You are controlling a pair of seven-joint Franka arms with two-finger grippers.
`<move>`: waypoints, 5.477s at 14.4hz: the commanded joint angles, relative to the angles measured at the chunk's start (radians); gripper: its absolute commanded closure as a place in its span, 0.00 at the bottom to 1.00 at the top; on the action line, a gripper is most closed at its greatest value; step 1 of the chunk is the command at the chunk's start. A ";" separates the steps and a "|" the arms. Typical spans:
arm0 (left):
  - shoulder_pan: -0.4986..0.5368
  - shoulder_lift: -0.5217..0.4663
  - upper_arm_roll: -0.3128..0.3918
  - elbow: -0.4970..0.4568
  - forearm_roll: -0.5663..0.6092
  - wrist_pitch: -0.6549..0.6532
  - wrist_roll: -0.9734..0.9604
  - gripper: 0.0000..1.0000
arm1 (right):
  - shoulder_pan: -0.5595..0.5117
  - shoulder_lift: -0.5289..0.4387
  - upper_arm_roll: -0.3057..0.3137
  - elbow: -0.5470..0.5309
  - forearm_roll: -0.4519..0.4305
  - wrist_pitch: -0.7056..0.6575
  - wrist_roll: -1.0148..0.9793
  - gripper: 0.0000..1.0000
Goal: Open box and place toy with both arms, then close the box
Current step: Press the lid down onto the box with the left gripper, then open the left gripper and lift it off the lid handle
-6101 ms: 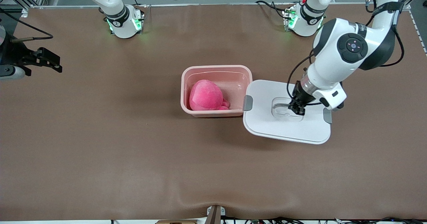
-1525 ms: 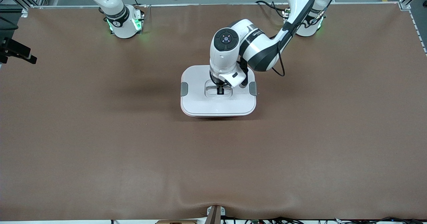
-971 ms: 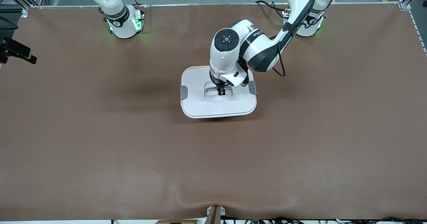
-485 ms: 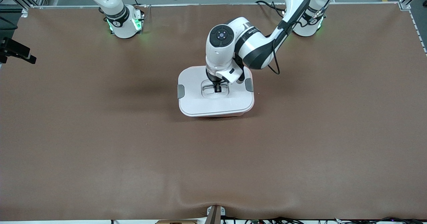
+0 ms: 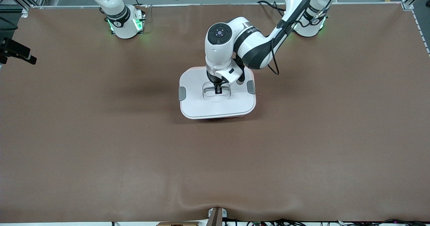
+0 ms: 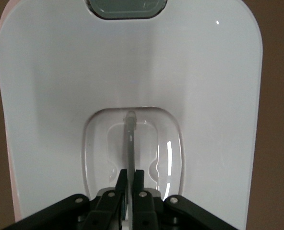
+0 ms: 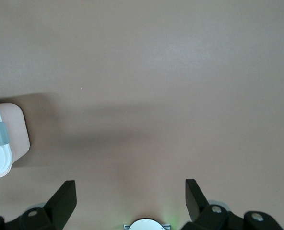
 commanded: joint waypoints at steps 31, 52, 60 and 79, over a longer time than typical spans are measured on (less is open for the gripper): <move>-0.004 -0.049 -0.009 -0.124 0.028 0.055 0.016 1.00 | -0.002 0.000 0.012 0.010 0.010 -0.014 -0.001 0.00; 0.004 -0.136 -0.009 -0.079 0.013 -0.020 0.019 0.00 | -0.010 0.001 0.014 0.024 0.013 -0.014 -0.001 0.00; 0.087 -0.144 -0.004 0.053 0.000 -0.190 0.252 0.00 | -0.007 0.004 0.015 0.019 0.015 -0.014 -0.001 0.00; 0.442 -0.170 -0.015 0.077 0.005 -0.262 1.058 0.00 | -0.005 0.011 0.017 0.018 0.018 -0.014 -0.003 0.00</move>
